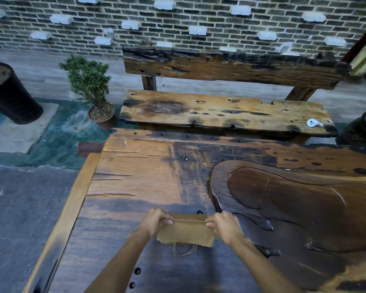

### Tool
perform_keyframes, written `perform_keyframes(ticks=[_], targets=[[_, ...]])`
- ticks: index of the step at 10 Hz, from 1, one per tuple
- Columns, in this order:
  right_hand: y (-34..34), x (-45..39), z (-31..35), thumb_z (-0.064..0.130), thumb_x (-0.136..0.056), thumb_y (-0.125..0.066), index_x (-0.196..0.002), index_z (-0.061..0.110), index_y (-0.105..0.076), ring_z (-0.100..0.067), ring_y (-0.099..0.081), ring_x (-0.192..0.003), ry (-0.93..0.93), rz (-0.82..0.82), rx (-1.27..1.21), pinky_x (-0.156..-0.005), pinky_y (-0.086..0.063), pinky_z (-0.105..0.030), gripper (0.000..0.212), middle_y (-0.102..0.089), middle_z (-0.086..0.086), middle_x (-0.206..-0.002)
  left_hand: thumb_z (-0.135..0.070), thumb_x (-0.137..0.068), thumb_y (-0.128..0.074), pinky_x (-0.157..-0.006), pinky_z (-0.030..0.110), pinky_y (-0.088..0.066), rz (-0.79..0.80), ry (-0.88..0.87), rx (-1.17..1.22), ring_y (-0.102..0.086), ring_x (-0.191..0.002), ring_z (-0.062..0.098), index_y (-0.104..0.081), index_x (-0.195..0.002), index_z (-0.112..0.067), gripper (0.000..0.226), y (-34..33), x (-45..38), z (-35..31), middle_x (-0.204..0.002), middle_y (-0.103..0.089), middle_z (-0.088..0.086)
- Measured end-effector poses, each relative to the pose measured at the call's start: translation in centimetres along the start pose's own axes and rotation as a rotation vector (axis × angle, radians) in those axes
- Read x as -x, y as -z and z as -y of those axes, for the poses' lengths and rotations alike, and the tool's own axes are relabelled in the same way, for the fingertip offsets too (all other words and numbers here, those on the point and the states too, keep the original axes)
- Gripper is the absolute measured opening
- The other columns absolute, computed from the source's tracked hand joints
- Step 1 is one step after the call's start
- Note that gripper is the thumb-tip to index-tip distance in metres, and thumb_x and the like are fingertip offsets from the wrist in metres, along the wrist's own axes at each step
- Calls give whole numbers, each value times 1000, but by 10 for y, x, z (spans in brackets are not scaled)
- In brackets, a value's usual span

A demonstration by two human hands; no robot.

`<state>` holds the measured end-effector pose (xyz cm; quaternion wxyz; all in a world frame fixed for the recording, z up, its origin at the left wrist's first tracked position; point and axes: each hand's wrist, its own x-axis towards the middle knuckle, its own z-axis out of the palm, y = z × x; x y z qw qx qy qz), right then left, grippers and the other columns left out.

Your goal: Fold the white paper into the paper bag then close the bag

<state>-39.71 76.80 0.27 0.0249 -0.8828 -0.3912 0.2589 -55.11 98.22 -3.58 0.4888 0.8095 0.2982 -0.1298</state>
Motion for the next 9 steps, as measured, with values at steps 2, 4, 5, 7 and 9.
perform_keyframes(ticks=[2,4,5,7,9], targets=[[6,10,-1,54,-87,-58,-88,25,-72,-25,-68,-102,-88,-41,7,-74,-42,-32,32,-77,-4,-93,-8,-80,-75,-73,3,-42,-44,11,80,-61,-82,-7,-78,-91,-2,13,-2,5,0,-89,-74,0],[8,19,-10,55,-87,-60,-64,21,-53,-25,-67,-88,-128,33,-101,-73,-50,-36,41,-58,1,-64,3,-86,-65,-77,3,-43,-92,-29,49,-56,-84,-4,-74,-100,4,16,1,15,-3,-94,-66,-1],[8,24,-12,41,-94,-55,-76,17,-59,-28,-67,-91,-95,36,-127,-70,-49,-35,30,-59,1,-70,-2,-90,-61,-70,4,-42,-81,-26,26,-54,-86,5,-74,-93,-9,15,2,22,-8,-89,-60,-4],[8,38,-13,41,-94,-52,-109,28,-68,-19,-66,-103,-83,14,-209,-77,-48,-32,25,-75,2,-103,-16,-89,-67,-68,3,-40,-96,-118,-67,-62,-88,6,-76,-95,-7,14,6,35,-13,-95,-74,1],[10,44,-11,43,-95,-49,-125,31,-63,-17,-61,-118,-81,-85,-287,-93,-49,-33,36,-70,5,-123,-22,-91,-66,-70,-4,-38,-168,-124,-39,-61,-98,5,-72,-109,-11,22,8,49,-17,-108,-69,-4]])
